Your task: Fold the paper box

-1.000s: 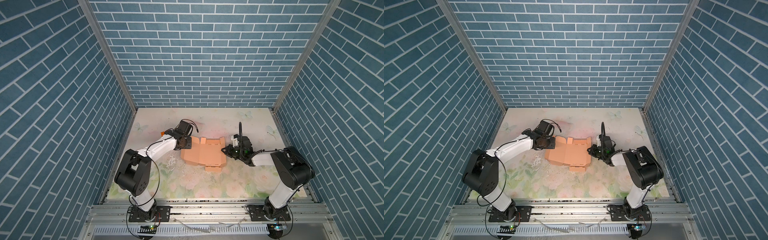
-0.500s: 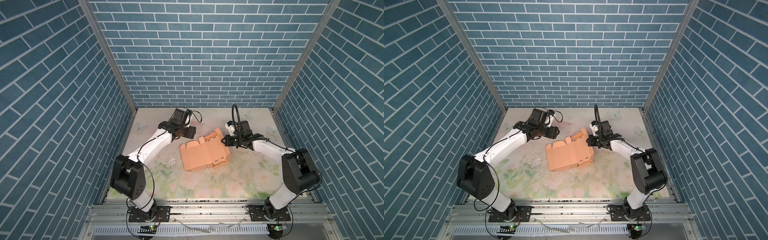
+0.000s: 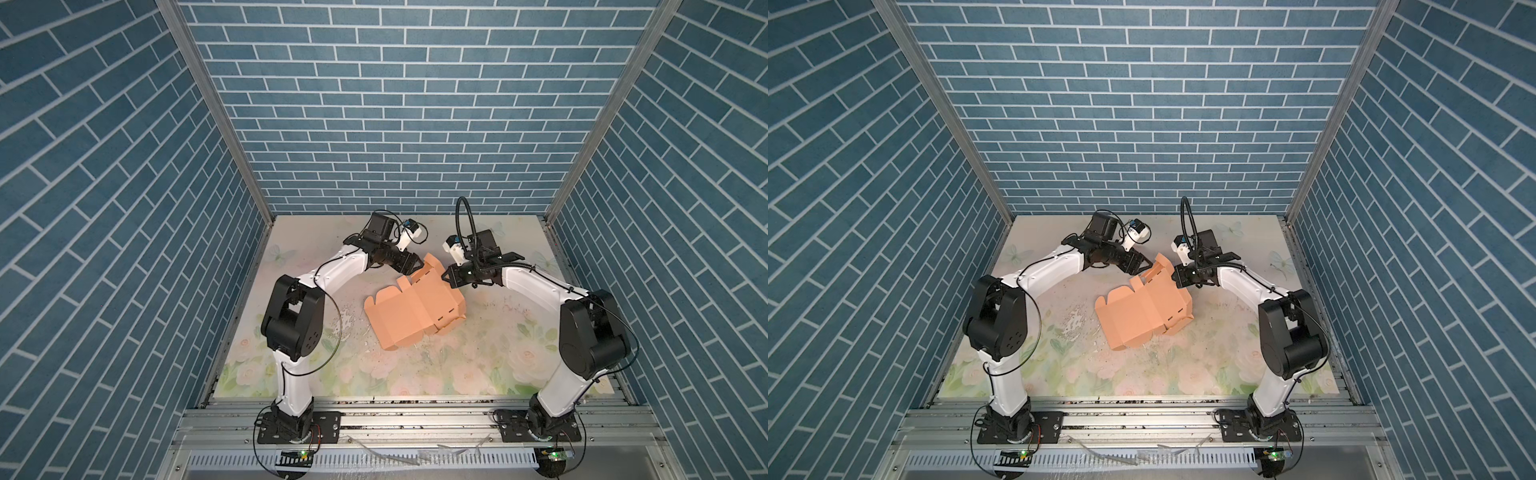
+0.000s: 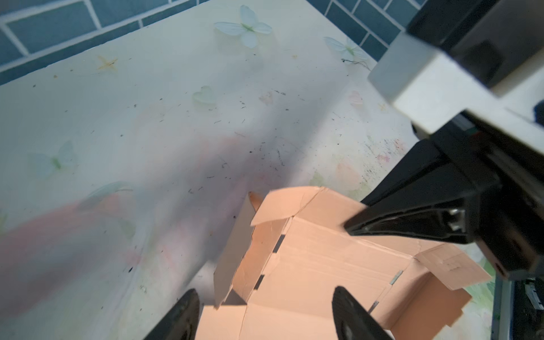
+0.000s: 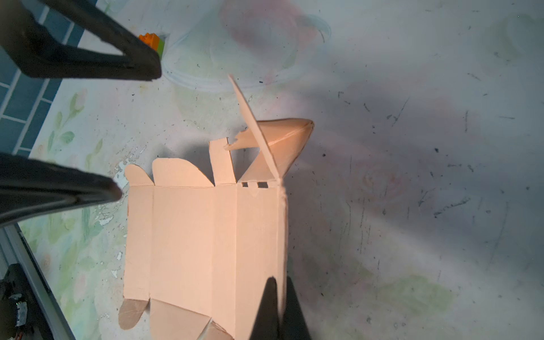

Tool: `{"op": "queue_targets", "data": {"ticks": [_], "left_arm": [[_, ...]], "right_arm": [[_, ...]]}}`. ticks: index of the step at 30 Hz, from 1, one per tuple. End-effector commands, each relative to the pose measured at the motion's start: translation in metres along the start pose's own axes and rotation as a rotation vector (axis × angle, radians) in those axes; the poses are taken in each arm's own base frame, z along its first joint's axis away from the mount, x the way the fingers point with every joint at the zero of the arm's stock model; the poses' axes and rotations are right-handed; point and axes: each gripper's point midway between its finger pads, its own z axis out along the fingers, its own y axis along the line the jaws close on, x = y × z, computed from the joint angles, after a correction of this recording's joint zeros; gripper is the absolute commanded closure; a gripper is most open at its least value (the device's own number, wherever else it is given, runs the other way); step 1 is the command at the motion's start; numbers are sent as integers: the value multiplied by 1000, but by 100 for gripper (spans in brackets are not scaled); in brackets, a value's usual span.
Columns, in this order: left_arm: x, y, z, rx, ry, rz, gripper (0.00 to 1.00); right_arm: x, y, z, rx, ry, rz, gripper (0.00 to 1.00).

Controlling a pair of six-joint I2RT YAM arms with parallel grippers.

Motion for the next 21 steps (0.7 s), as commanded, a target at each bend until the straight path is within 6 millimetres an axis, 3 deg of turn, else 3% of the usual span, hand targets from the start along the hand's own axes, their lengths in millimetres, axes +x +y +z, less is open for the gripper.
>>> {"op": "queue_targets", "data": {"ticks": [1, 10, 21], "left_arm": [[-20, -5, 11, 71, -41, 81, 27], [-22, 6, 35, 105, -29, 93, 29], [8, 15, 18, 7, -9, 95, 29]], "right_arm": [[-6, 6, 1, -26, 9, -72, 100], [-14, 4, 3, -21, 8, -99, 100], [-18, 3, 6, -21, -33, -97, 100]]}}
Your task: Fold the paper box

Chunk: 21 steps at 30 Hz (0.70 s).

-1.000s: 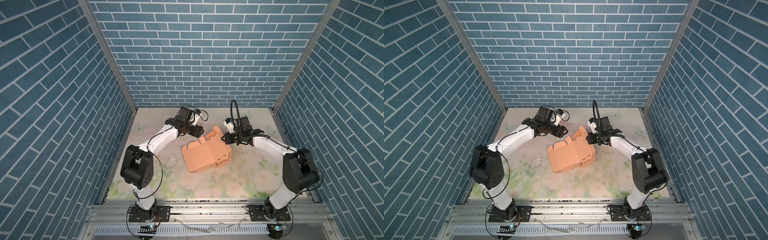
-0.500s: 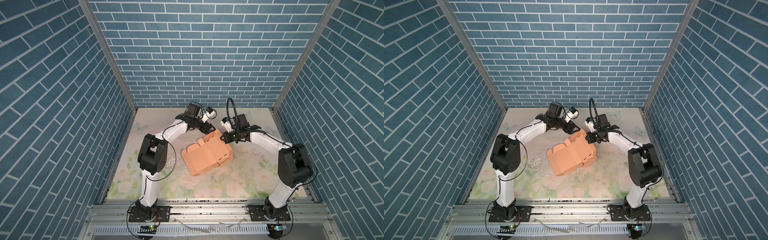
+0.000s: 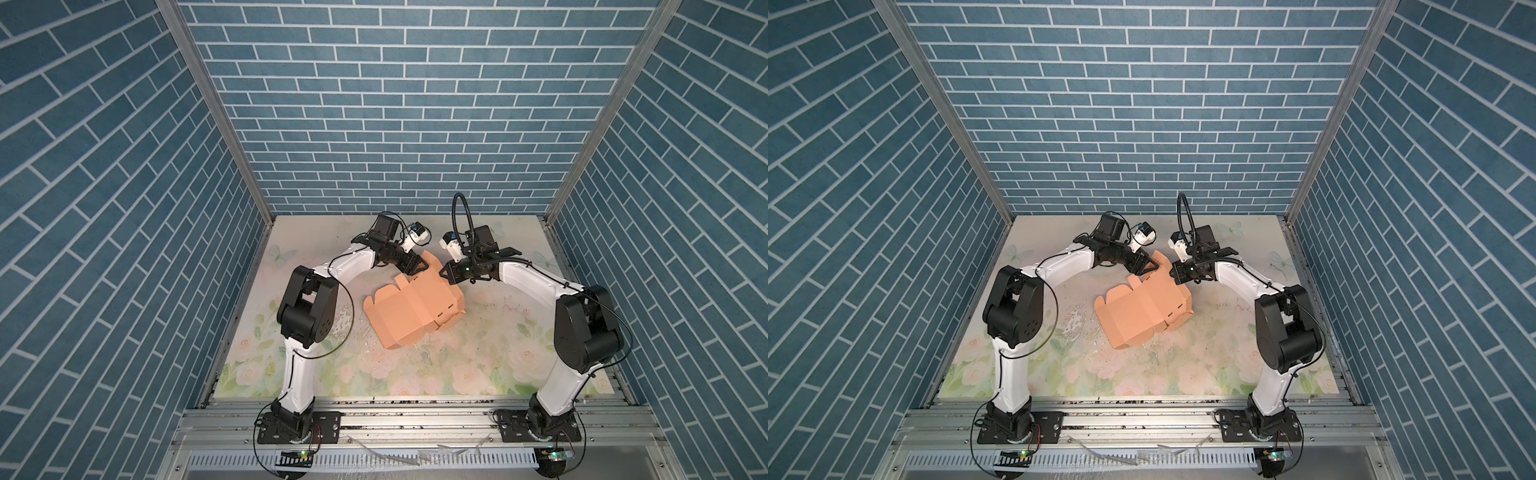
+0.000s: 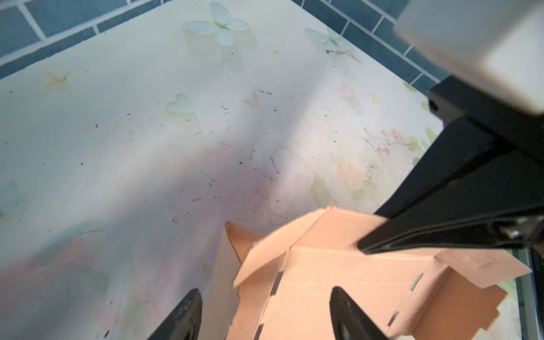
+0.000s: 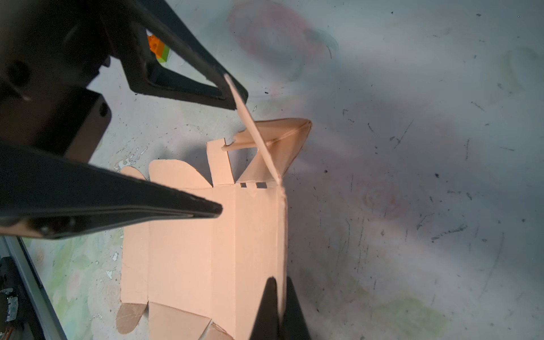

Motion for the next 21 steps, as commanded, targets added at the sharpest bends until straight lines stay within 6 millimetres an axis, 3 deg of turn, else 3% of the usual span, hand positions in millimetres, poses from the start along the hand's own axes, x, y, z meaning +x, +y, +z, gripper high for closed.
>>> {"op": "queue_targets", "data": {"ticks": [1, 7, 11, 16, 21], "left_arm": [[-4, 6, -10, -62, -14, 31, 29], [10, 27, 1, -146, 8, 0, 33], [5, 40, 7, -193, -1, -1, 41], [-4, 41, 15, -176, -14, 10, 50], [0, 39, 20, -158, -18, 9, 56]], "right_arm": [[-4, 2, 3, -15, -26, -46, 100], [-6, 4, 0, -18, -47, -44, 100], [-7, 5, -4, -16, -56, -45, 100], [-8, 5, -4, -16, -66, -39, 100], [-11, 5, -4, -16, -79, -38, 100]]}}
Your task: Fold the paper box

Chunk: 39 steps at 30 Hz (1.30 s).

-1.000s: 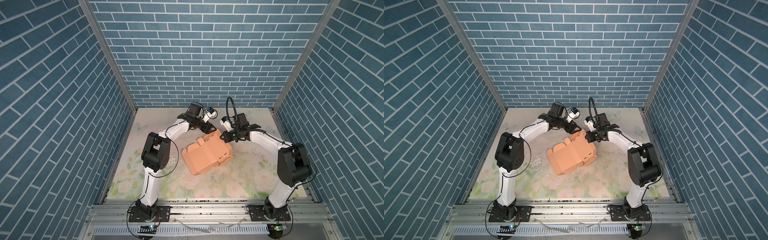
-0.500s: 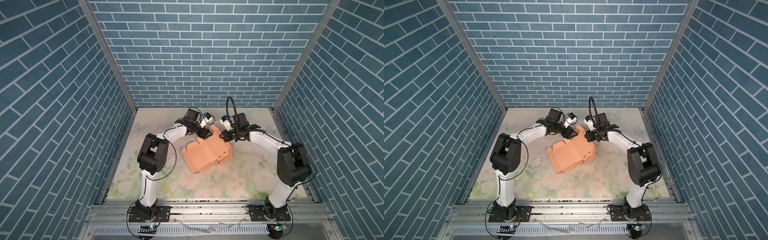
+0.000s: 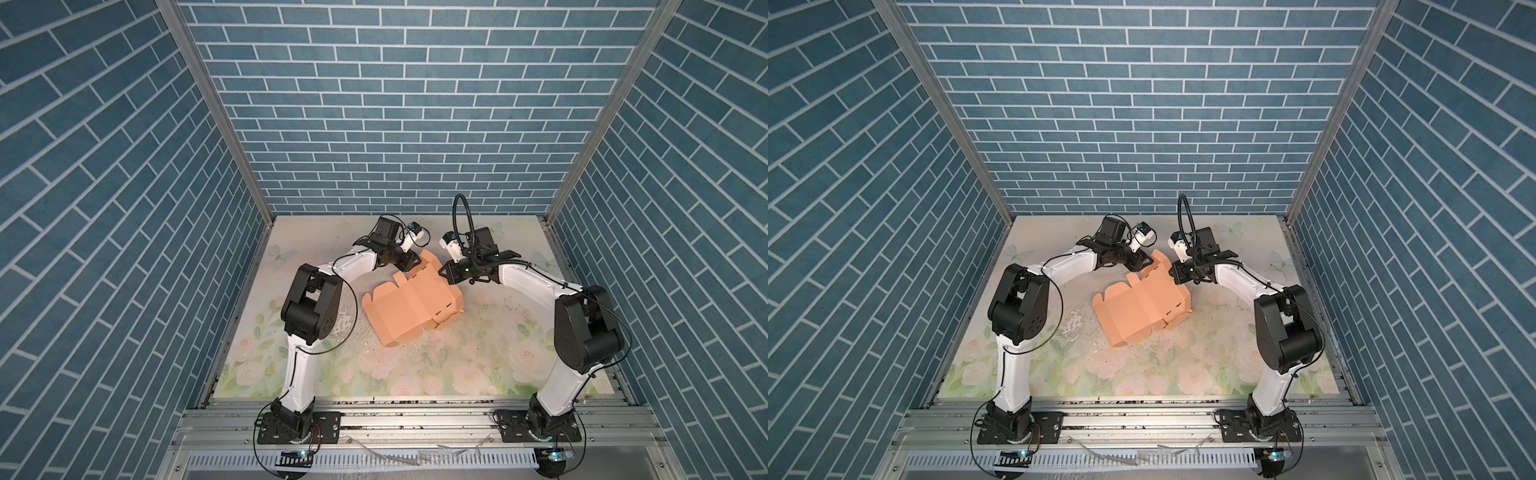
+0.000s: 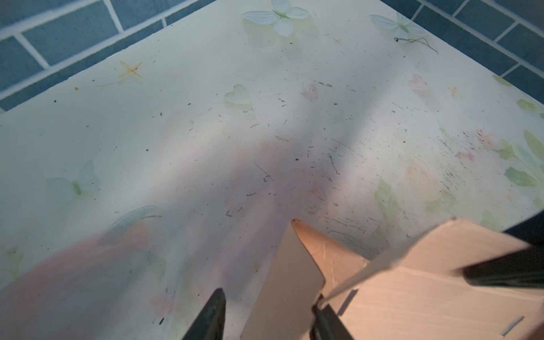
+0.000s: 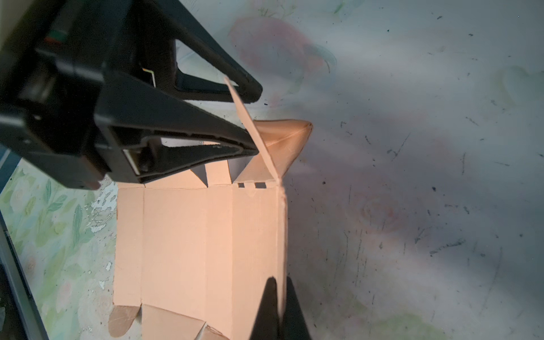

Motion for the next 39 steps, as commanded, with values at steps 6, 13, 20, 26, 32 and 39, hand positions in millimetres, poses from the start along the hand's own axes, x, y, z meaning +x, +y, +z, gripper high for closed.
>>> {"op": "queue_targets", "data": {"ticks": [6, 13, 20, 26, 32, 39], "left_arm": [[-3, 4, 9, -18, -23, -7, 78], [-20, 0, -16, -49, -67, -13, 97], [-23, -12, -52, -74, -108, -57, 100], [-12, -23, -75, -80, -154, -138, 100], [2, -35, -81, -59, -165, -196, 100], [2, -43, -90, -44, -184, -236, 100]], "right_arm": [[-10, 6, -7, -9, -50, -20, 100], [-5, -4, -5, 40, -32, -38, 100], [-8, -16, -7, 105, -1, -101, 100], [-21, -18, -10, 124, -11, -161, 100], [-32, -14, -11, 109, -37, -185, 100], [-39, -9, -11, 89, -62, -202, 100]]}}
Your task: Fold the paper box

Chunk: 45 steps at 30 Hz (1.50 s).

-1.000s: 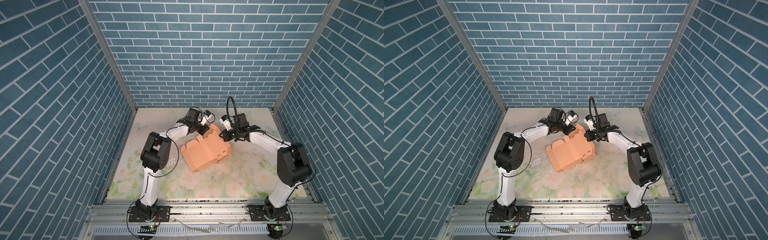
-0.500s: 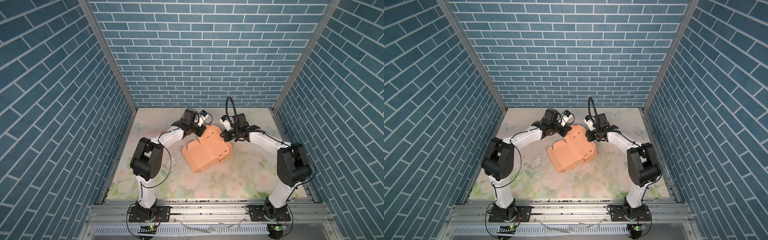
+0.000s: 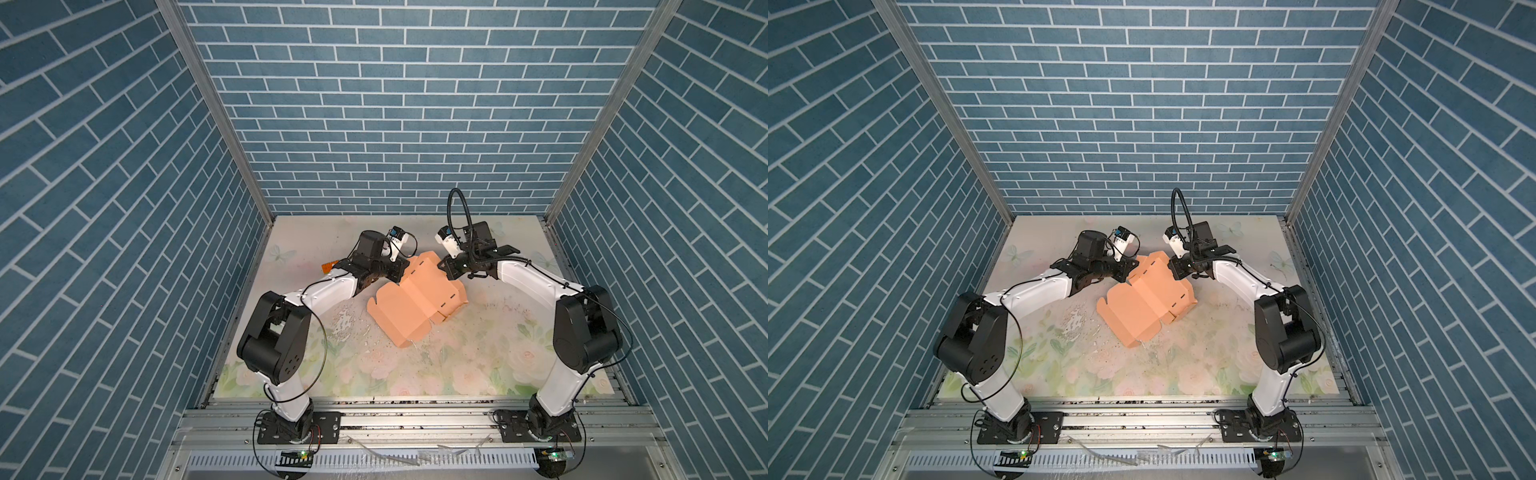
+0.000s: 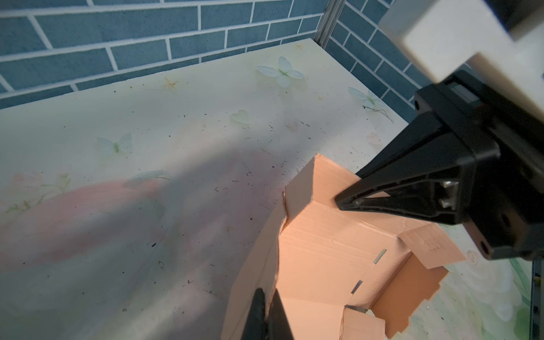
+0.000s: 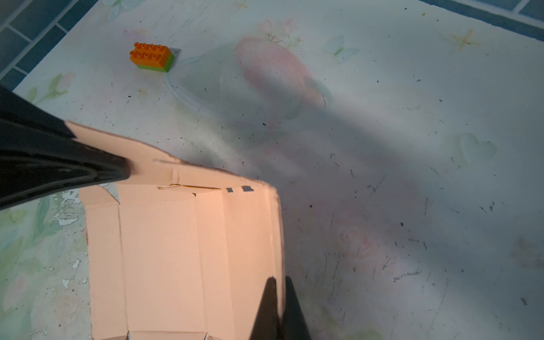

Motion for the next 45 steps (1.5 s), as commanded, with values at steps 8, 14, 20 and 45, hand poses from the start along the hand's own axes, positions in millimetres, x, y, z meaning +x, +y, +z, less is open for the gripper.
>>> {"op": "queue_targets", "data": {"ticks": [8, 14, 20, 45], "left_arm": [[2, 5, -9, -53, -56, -74, 100], [1, 16, -13, -137, -145, -93, 99], [11, 11, -10, -177, -180, -73, 99], [30, 0, -26, -183, -338, -3, 99]], "right_arm": [[-28, -2, -6, 12, -92, -32, 78], [-30, -2, -25, 57, -146, -7, 53], [-22, -13, -52, 173, -190, 52, 49], [-2, -27, -71, 205, -169, 164, 45]]}}
